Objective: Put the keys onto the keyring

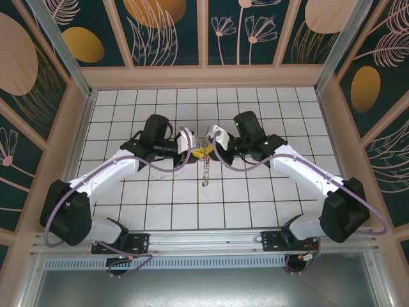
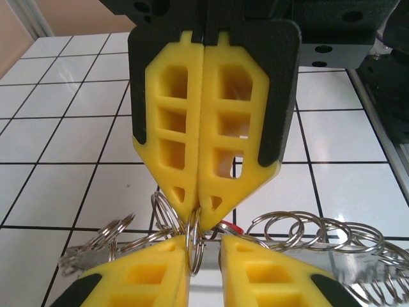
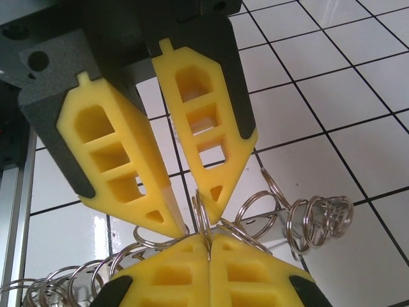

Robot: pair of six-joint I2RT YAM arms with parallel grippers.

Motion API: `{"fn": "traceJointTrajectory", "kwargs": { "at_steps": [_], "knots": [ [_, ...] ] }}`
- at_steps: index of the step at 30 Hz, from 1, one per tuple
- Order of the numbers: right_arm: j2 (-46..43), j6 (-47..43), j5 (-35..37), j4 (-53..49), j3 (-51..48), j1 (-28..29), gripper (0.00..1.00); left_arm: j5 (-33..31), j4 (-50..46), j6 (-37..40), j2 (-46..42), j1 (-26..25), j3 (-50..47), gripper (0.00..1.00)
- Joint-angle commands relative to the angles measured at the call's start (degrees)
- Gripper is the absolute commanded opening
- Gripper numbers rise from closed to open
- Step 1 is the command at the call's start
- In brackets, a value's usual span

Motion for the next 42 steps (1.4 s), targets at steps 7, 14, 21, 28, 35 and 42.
{"fn": "traceJointTrajectory", "kwargs": {
  "at_steps": [7,14,21,28,35,42],
  "knots": [
    [1.6,-0.7,1.8,-2.7,4.7,1.0,0.00,1.4,-1.5,1.3,0.2,-0.6,1.7,0.21],
    [1.0,-1.2,1.9,-2.0,3.9,1.1,0.00,1.0,1.7,-1.1,-0.5,-0.6,0.8,0.00],
    [-4.4,-1.7,-5.4,9.7,-5.6,-1.9,0.08,6.8,15.3,-9.1,-3.2,-0.5,-5.0,0.00],
    [-6.0,-0.6,-11.8,14.7,-8.8,-4.4,0.12,12.6,23.2,-14.2,-3.6,-0.5,-7.2,0.00],
    [-5.9,-0.1,-13.7,16.8,-9.5,-4.7,0.12,14.7,25.9,-15.9,-3.5,-0.5,-7.6,0.00],
    [-5.7,0.5,-12.5,17.3,-9.7,-4.7,0.02,13.6,27.3,-16.8,-4.4,-0.5,-7.8,0.00]
  ]
}}
